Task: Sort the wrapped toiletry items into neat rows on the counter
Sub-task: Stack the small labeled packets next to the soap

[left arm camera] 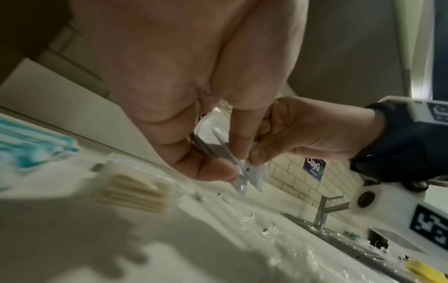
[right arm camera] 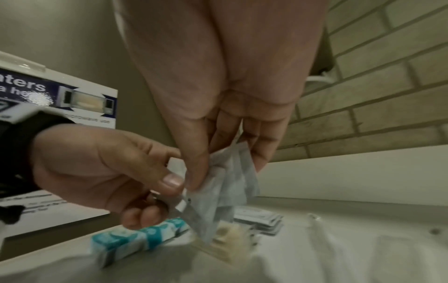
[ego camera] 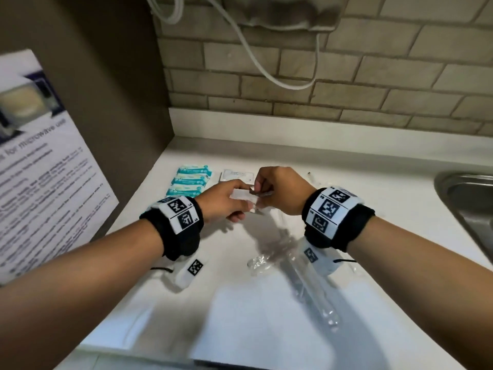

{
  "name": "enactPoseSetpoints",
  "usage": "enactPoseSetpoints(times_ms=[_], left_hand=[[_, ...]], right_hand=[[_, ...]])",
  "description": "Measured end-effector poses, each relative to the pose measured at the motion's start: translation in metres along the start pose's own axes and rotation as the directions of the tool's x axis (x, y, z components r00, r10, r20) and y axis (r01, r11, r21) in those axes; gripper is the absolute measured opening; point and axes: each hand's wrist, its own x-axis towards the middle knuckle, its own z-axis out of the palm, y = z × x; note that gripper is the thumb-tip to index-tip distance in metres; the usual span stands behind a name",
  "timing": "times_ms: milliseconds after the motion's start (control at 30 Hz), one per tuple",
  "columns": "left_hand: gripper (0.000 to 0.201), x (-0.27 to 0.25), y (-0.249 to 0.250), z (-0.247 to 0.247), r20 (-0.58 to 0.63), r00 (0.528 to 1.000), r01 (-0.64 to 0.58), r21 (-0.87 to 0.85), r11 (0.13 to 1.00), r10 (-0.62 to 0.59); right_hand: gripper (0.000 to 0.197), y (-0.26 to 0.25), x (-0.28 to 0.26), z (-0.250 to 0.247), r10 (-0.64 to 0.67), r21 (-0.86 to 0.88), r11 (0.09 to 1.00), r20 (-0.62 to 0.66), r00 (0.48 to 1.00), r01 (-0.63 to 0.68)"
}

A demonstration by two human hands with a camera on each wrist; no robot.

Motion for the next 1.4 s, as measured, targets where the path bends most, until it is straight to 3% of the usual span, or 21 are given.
enactPoseSetpoints(times_ms=[100, 200, 300, 367, 433, 500, 600, 700, 833, 967, 1133, 1300, 1400], left_hand=[[0.021, -0.007, -0.017, -0.015, -0.001, 1.000, -0.003, 0.005, 1.000, 0.003], [0.015, -0.011, -0.027, -0.021, 0.028, 0.999, -0.030, 0.012, 0.999, 0.030], [0.016, -0.014, -0.033, -0.023, 0.059, 0.998, -0.031, 0.029, 0.999, 0.030], [0.016, -0.015, -0.037, -0.024, 0.072, 0.996, -0.070, 0.186, 0.980, 0.058], [0.017, -0.016, -0.040, -0.023, 0.075, 0.993, -0.114, 0.478, 0.871, 0.088], [0.019, -0.019, -0.041, -0.021, 0.075, 0.989, -0.144, 0.647, 0.749, 0.125], [0.023, -0.021, -0.042, -0.019, 0.092, 0.986, -0.160, 0.739, 0.654, 0.138], [0.018, -0.021, -0.045, -0.017, 0.138, 0.984, -0.178, 0.807, 0.562, 0.113], [0.036, -0.022, -0.044, -0.016, 0.213, 0.977, -0.204, 0.907, 0.368, 0.017], [0.034, -0.022, -0.041, -0.014, 0.194, 0.981, -0.162, 0.887, 0.432, -0.030], [0.034, -0.020, -0.034, -0.008, 0.199, 0.979, -0.158, 0.861, 0.483, -0.036], [0.028, -0.016, -0.045, -0.023, 0.165, 0.985, -0.113, 0.819, 0.563, -0.043], [0.025, -0.017, -0.050, -0.031, 0.159, 0.987, -0.112, 0.802, 0.587, -0.030]], right_hand=[[0.048, -0.013, 0.005, 0.017, -0.006, -0.081, 0.997, 0.000, 1.000, 0.006], [0.074, -0.020, 0.006, 0.030, 0.063, -0.229, 0.973, 0.132, 0.989, -0.031], [0.045, -0.026, 0.006, 0.043, 0.139, -0.451, 0.893, 0.241, 0.960, -0.016], [0.032, -0.028, 0.003, 0.051, 0.167, -0.533, 0.846, 0.270, 0.948, 0.003], [0.030, -0.028, 0.001, 0.061, 0.185, -0.578, 0.816, 0.292, 0.939, 0.019], [0.032, -0.026, 0.000, 0.070, 0.185, -0.610, 0.792, 0.289, 0.939, 0.031], [0.041, -0.023, -0.001, 0.081, 0.236, -0.625, 0.780, 0.271, 0.933, -0.016], [0.044, -0.025, 0.000, 0.088, 0.290, -0.546, 0.830, 0.254, 0.923, -0.110], [0.051, -0.024, -0.001, 0.090, 0.286, -0.406, 0.896, 0.214, 0.934, -0.182], [0.044, -0.024, -0.001, 0.090, 0.264, -0.334, 0.923, 0.192, 0.945, -0.190], [0.052, -0.024, 0.002, 0.092, 0.281, -0.259, 0.939, 0.205, 0.937, -0.225], [0.025, -0.019, -0.002, 0.079, 0.244, -0.235, 0.954, 0.248, 0.938, -0.186], [0.026, -0.017, -0.004, 0.073, 0.193, -0.220, 0.965, 0.244, 0.951, -0.139]])
